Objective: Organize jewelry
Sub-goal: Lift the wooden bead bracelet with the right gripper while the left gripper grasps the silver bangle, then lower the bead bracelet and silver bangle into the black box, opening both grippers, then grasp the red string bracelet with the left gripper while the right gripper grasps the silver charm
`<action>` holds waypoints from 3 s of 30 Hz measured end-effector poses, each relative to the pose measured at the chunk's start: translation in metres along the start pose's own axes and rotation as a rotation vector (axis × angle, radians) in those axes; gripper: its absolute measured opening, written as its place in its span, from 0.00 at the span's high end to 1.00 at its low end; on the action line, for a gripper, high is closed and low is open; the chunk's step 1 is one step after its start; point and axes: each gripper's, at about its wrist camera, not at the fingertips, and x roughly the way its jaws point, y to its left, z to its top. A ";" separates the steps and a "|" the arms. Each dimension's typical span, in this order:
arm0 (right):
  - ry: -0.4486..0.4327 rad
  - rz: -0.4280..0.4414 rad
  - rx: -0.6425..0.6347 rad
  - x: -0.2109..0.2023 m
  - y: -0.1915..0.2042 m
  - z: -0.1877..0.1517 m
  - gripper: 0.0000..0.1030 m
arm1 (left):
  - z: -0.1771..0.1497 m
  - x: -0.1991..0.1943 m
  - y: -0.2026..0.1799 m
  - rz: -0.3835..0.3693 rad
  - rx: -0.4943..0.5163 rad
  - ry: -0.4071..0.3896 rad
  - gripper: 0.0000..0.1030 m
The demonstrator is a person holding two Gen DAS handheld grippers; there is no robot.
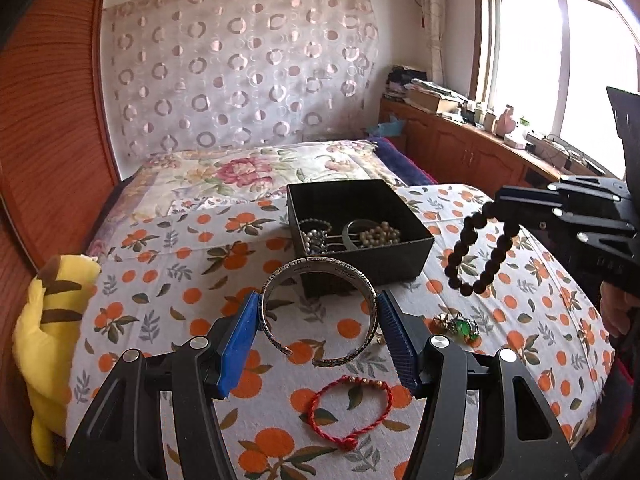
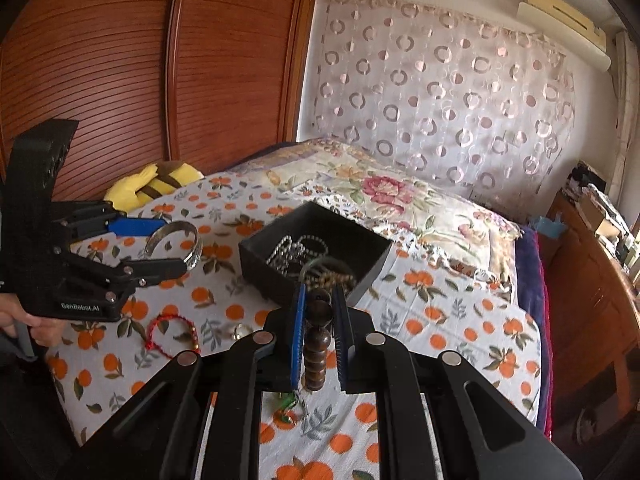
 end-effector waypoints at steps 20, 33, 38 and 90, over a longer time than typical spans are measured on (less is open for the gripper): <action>-0.029 -0.063 -0.007 0.054 -0.020 0.072 0.86 | 0.036 0.023 0.013 0.015 -0.013 -0.019 0.44; 0.006 -0.035 0.142 0.088 -0.043 0.067 0.75 | 0.053 0.051 0.007 0.014 -0.003 0.001 0.44; 0.006 -0.041 0.160 0.079 -0.053 0.058 0.75 | 0.065 0.062 -0.001 0.015 0.011 0.006 0.44; 0.245 0.100 0.065 0.066 0.028 -0.087 0.73 | -0.043 0.047 0.020 -0.026 0.098 0.231 0.24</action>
